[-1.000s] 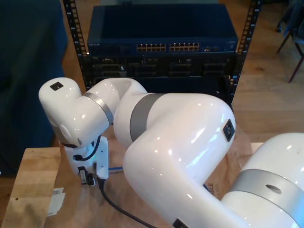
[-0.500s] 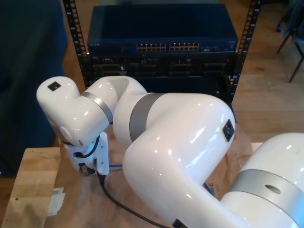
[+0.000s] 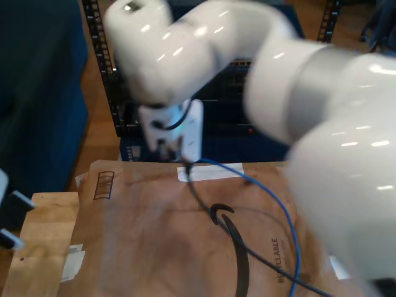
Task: Grab the cable and plug it in
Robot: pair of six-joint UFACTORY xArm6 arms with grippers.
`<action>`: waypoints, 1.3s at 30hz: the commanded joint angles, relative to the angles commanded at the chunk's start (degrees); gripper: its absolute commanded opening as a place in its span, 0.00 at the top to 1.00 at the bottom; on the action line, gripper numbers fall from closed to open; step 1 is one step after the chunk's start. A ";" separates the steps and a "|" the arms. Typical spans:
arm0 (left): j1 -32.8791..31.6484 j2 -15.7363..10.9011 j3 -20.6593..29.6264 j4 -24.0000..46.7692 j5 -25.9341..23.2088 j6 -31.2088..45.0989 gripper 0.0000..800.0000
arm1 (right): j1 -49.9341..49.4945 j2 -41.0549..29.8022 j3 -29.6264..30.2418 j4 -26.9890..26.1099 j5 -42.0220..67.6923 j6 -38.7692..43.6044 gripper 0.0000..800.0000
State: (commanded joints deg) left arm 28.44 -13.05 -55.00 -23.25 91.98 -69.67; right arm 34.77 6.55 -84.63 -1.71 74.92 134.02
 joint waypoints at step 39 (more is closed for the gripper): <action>-30.07 4.57 -23.74 -26.81 3.52 -15.91 0.00 | -31.91 -33.41 3.08 27.08 21.80 -19.52 1.00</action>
State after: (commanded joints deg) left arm -1.63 -8.48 -78.74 -50.07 95.49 -85.58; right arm 2.86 -26.86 -81.55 25.36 96.73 114.51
